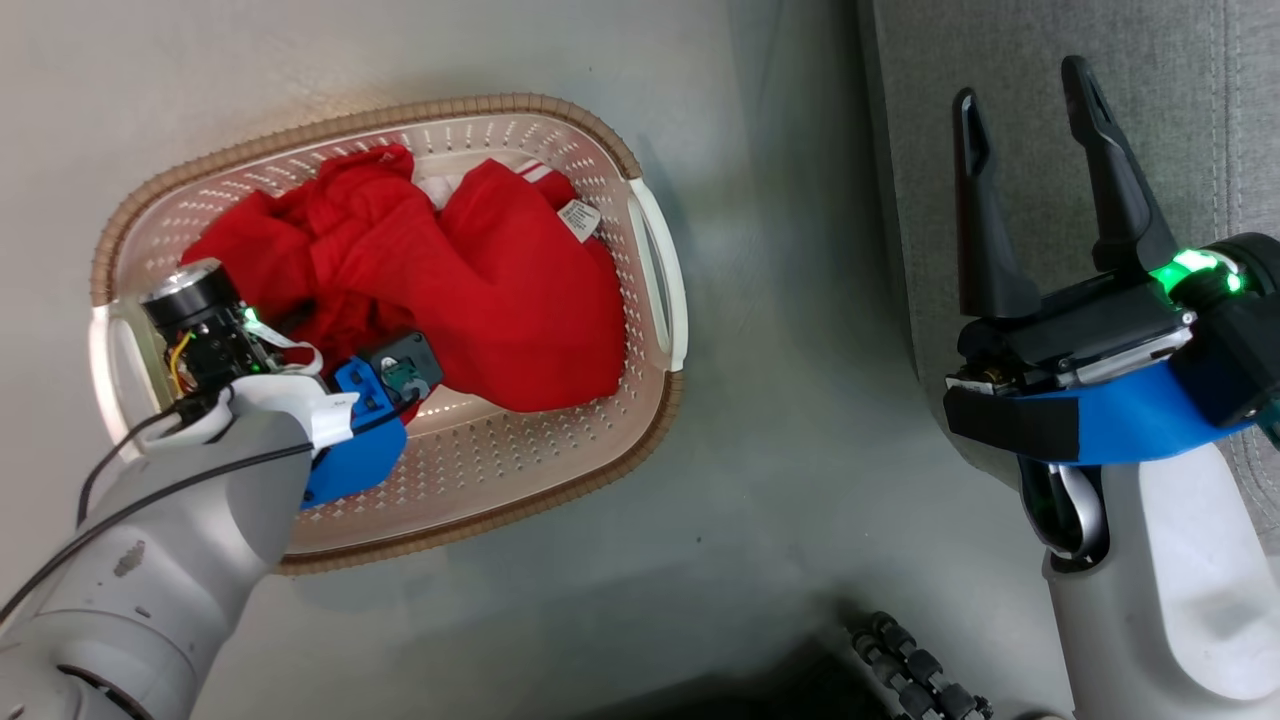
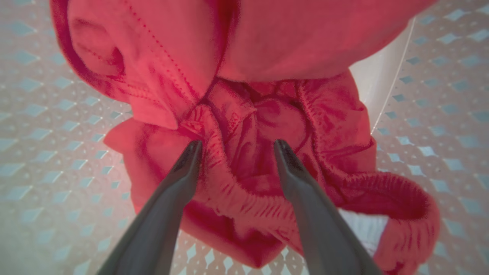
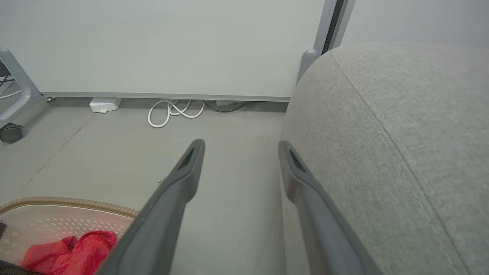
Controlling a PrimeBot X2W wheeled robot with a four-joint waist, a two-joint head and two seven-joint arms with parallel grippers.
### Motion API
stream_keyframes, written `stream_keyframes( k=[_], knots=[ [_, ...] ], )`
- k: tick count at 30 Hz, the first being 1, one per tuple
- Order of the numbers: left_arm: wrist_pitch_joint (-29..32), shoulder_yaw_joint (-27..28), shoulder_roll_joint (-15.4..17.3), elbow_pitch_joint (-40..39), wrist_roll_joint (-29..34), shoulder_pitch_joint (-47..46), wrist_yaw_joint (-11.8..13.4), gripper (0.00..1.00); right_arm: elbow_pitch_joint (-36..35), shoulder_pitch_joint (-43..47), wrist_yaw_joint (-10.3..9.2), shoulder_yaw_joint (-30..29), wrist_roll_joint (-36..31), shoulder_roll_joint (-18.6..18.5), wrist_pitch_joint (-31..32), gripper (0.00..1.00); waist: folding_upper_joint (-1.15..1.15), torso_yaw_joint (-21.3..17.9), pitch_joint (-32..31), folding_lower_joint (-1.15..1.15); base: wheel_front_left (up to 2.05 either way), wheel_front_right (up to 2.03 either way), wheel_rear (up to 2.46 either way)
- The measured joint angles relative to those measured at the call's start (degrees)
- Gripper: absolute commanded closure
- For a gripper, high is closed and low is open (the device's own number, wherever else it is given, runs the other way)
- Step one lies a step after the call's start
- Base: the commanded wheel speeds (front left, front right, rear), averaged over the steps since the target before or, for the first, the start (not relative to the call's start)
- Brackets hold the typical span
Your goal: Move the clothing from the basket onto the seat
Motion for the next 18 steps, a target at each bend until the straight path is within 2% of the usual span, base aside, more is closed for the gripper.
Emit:
stream_keyframes(
  k=[9,10,11,18],
  knots=[
    [3.72,-4.32,0.88,0.08,-2.99,-1.40,0.00,0.00,-1.78,-0.20,0.00,-0.40,-0.14,0.00,0.00,0.00,0.00,-0.66,2.32,0.00,0.00,0.00,0.00],
    [3.94,-4.83,0.89,0.08,-3.18,-1.65,0.00,0.73,-1.90,-0.21,0.00,-0.41,-0.15,0.00,0.00,0.00,0.00,-0.67,2.48,0.00,0.00,0.00,0.00],
    [3.92,-5.16,0.87,0.08,-3.49,-1.81,0.00,1.00,-2.01,-0.24,0.00,-0.37,-0.16,0.00,0.00,0.00,0.00,-0.70,2.60,0.00,0.00,0.00,0.00],
    [4.02,-7.71,-0.16,0.10,-5.32,-1.85,0.00,1.00,-1.72,-0.40,0.00,-0.19,-0.33,0.00,0.00,0.00,0.00,-0.41,1.82,-0.01,0.00,0.00,0.00]
  ],
)
